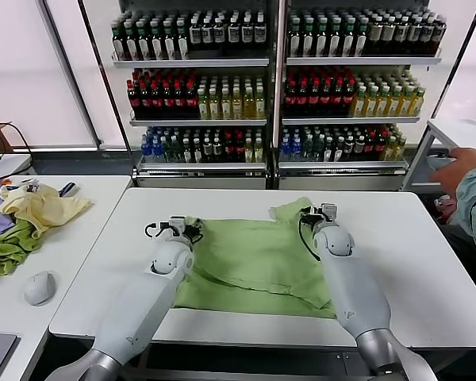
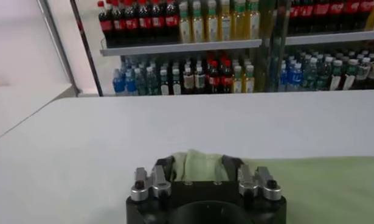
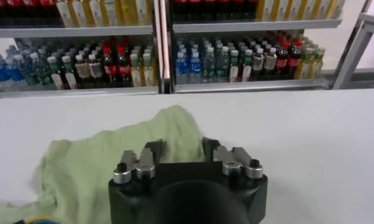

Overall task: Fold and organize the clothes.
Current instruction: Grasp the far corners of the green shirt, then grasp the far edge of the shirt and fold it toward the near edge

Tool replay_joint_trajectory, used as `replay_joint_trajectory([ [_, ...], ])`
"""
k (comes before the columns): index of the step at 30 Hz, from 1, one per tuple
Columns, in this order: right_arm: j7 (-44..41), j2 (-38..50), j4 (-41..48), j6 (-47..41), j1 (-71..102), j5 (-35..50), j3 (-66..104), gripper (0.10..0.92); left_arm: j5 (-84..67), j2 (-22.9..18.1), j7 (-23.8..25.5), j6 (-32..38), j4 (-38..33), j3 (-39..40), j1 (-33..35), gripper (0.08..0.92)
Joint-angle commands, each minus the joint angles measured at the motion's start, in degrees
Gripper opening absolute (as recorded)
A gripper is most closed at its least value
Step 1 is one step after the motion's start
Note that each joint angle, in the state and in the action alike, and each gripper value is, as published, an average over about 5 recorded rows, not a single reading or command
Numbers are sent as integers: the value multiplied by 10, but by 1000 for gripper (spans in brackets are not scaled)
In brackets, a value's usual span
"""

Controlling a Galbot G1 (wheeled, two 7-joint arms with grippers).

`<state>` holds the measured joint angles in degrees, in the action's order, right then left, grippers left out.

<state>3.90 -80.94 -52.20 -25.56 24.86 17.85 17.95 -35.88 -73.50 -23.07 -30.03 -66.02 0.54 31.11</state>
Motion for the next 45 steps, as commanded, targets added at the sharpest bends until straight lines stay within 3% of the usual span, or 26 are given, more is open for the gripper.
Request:
replay_joint_trajectory([
  [1, -16, 4, 7, 2, 1, 5, -7, 336, -38, 12, 4, -2, -30, -2, 28, 473],
  [8, -13, 46, -122, 29, 66, 37, -9, 147, -42, 43, 2, 59, -122, -22, 71, 319],
  [16, -23, 96, -284, 49, 162, 75, 14, 114, -73, 81, 5, 96, -224, -50, 115, 123],
  [34, -30, 130, -507, 56, 357, 37, 73, 114, 5, 128, 26, 98, -408, -68, 238, 105],
  [45, -26, 107, -580, 52, 481, 18, 134, 114, 47, 136, 31, 63, -426, -87, 327, 107],
])
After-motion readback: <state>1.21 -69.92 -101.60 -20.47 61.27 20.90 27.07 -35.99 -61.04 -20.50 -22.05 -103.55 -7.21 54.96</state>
